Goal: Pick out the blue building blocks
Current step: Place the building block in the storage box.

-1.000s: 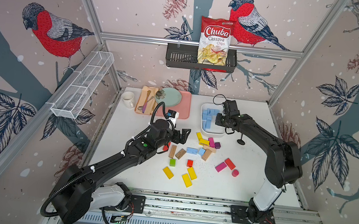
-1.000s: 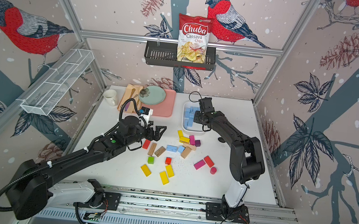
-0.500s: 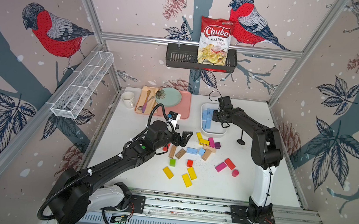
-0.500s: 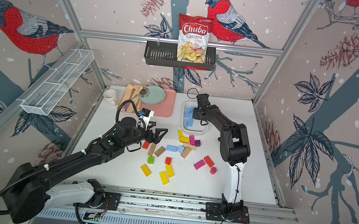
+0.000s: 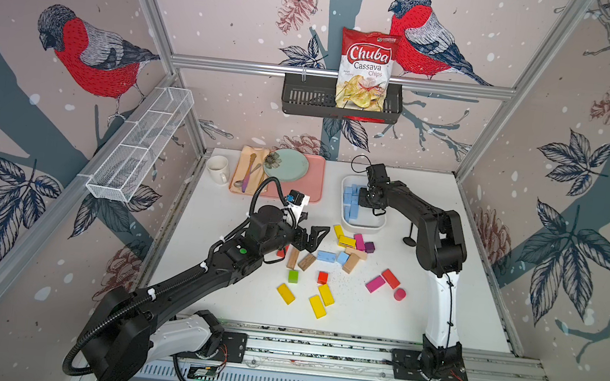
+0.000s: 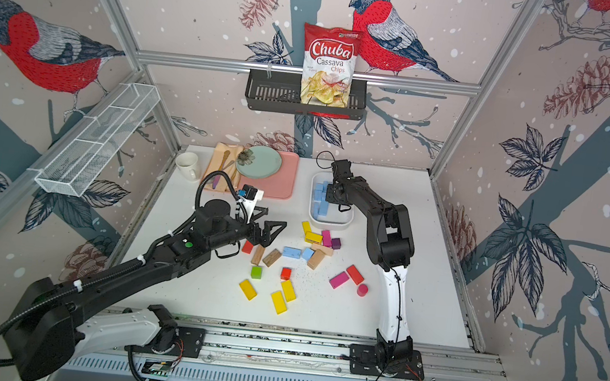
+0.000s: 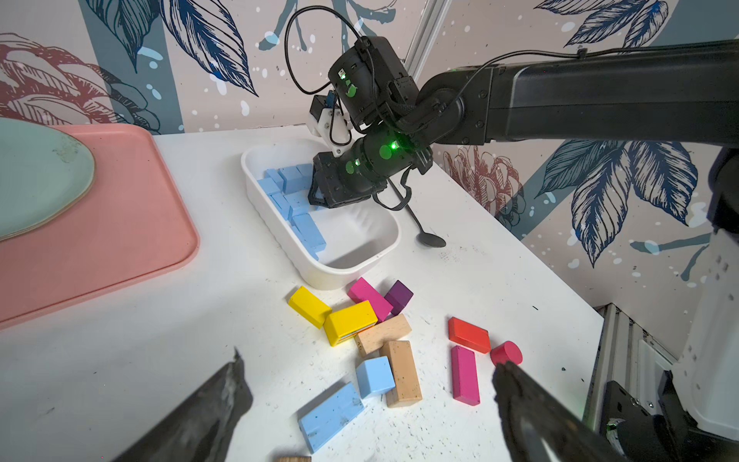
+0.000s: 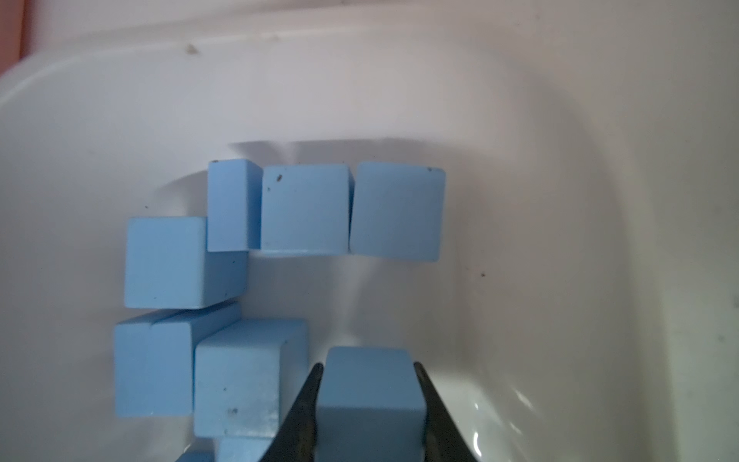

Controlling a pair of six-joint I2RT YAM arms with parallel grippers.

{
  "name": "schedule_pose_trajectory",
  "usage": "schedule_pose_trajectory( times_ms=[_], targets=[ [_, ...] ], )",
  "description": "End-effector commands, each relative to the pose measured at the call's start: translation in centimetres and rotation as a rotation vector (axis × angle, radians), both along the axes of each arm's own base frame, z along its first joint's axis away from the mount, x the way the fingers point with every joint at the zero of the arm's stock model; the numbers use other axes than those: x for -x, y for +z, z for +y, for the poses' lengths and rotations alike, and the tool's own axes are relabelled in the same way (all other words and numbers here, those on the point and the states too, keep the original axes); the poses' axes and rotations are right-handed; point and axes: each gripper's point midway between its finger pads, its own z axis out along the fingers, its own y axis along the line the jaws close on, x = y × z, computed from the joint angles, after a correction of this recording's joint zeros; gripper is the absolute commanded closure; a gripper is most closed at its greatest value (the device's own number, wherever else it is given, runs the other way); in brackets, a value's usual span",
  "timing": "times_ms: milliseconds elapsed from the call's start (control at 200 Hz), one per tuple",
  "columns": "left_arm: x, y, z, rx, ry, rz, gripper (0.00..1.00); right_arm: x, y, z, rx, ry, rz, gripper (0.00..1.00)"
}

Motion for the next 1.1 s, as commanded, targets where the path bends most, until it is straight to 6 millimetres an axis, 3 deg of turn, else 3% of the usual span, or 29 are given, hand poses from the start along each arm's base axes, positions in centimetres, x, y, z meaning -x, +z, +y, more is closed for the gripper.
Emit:
schedule_pose_trajectory(
  times_ms=[0,245,585,936,1096],
  targets=[
    [-0.2,0.9,-0.2,0.028,-0.002,-0.033,0.01,-0.1,-0.4,0.2,0.004,0.014,0.016,0.83],
    [-0.2,0.8,-0.1,0.025,0.001,-0.031,0.01,-0.5,-0.9,0.3,0.006,0.012,0.029,0.67],
    [-0.3,0.7,0.1,0.023,0.015,-0.028,0.01,-0.7,0.1,0.6,-0.005,0.016,0.023,0.51],
    [-0.4,0.6,0.2,0.019,0.022,-0.02,0.01,-0.4,4.3,0.7,-0.031,0.029,-0.025,0.36],
    [-0.5,0.5,0.2,0.018,0.025,-0.019,0.01,0.6,7.9,0.9,-0.079,0.051,-0.078,0.33]
  ],
)
